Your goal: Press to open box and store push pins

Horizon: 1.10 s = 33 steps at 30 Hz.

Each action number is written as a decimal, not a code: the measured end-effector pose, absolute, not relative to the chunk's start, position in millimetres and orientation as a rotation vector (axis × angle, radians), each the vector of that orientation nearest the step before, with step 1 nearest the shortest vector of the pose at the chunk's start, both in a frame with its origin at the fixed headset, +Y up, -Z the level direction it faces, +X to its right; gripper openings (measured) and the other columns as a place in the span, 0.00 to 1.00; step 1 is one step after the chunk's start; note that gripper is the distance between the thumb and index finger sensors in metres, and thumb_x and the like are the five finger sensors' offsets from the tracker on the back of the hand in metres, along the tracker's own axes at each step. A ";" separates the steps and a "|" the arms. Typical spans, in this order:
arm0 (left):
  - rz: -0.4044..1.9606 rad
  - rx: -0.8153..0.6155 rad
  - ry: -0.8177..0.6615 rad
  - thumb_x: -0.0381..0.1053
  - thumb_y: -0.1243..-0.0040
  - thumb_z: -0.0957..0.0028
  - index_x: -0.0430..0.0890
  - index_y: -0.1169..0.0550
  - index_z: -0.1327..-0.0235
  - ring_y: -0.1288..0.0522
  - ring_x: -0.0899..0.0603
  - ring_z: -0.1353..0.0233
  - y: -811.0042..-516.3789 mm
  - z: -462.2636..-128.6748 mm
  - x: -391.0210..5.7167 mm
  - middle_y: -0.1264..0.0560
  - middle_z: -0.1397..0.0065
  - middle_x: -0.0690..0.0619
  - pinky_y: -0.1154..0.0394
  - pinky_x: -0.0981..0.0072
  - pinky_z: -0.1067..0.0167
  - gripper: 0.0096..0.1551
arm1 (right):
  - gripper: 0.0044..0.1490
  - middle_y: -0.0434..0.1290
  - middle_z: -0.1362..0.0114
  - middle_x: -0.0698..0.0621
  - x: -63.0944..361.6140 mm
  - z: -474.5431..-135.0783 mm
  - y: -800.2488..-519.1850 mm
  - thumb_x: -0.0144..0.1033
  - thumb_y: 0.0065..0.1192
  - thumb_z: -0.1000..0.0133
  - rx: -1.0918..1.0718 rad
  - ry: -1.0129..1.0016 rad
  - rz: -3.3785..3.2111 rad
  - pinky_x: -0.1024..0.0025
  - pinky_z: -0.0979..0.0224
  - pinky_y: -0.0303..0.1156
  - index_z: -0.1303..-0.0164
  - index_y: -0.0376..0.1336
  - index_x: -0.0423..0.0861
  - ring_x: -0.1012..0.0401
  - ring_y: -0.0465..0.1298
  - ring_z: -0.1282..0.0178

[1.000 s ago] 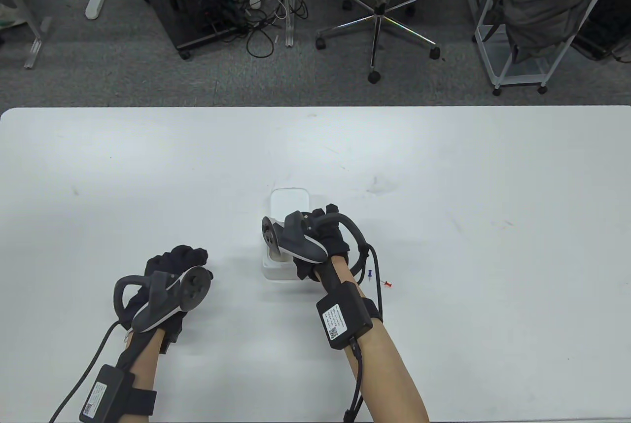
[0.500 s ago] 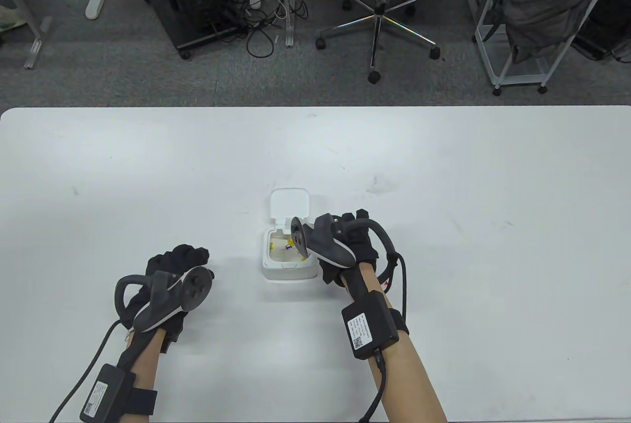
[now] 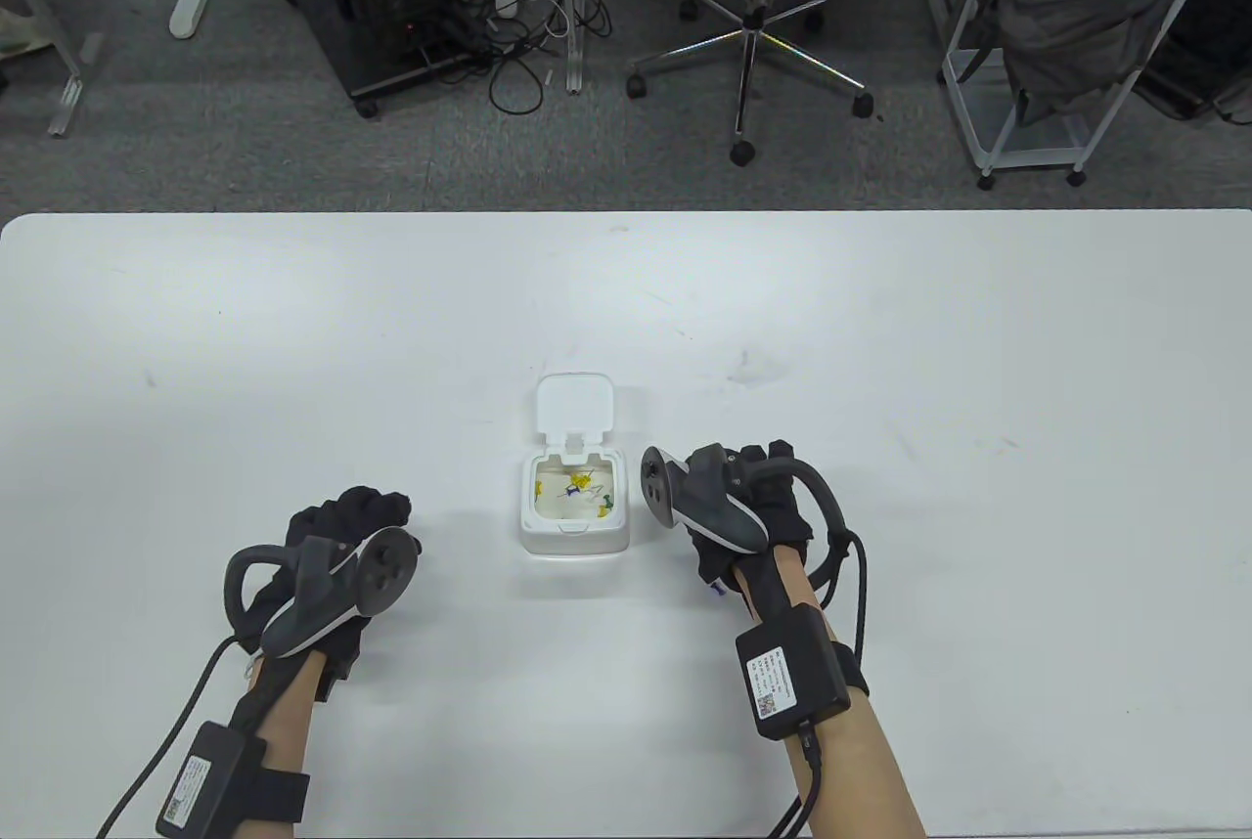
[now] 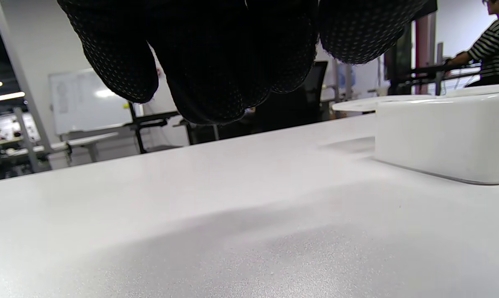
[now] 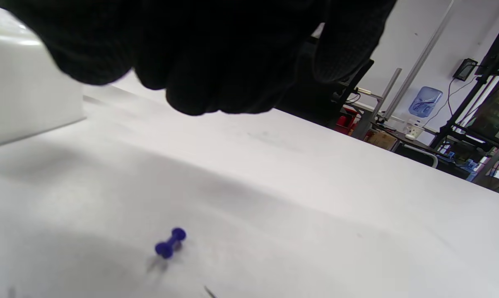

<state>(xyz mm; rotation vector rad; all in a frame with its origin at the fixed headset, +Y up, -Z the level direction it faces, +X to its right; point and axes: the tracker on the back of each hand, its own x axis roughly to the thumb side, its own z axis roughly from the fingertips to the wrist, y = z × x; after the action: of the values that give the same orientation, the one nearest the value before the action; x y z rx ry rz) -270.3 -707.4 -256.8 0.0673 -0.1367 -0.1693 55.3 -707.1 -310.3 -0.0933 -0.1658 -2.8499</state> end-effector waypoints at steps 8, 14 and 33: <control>-0.170 0.068 -0.138 0.62 0.48 0.45 0.56 0.26 0.30 0.17 0.48 0.36 -707.2 -256.4 -269.6 0.24 0.25 0.54 0.24 0.45 0.26 0.29 | 0.31 0.78 0.35 0.59 70.8 -304.8 -727.9 0.56 0.61 0.53 -0.049 -0.241 -2.838 0.39 0.19 0.64 0.39 0.63 0.60 0.56 0.79 0.36; -0.169 0.062 -0.141 0.62 0.48 0.45 0.56 0.26 0.31 0.17 0.48 0.36 -707.5 -256.4 -269.2 0.24 0.26 0.54 0.24 0.45 0.26 0.29 | 0.32 0.78 0.35 0.58 74.5 -307.2 -740.8 0.56 0.62 0.53 -0.028 -0.281 -2.820 0.38 0.19 0.64 0.38 0.64 0.59 0.55 0.79 0.36; -0.165 0.060 -0.136 0.62 0.48 0.45 0.56 0.26 0.31 0.17 0.48 0.36 -707.3 -256.3 -270.3 0.24 0.26 0.55 0.24 0.45 0.26 0.29 | 0.30 0.82 0.43 0.58 69.0 -312.8 -758.5 0.53 0.68 0.56 -0.023 -0.246 -2.788 0.46 0.22 0.71 0.43 0.67 0.56 0.58 0.83 0.47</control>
<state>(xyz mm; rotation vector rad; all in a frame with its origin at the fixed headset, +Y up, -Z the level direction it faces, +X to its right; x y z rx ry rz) -270.3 -707.3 -256.3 0.0604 -0.1355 -0.1651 69.0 -758.5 -312.8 -0.0225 -0.2464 -2.7883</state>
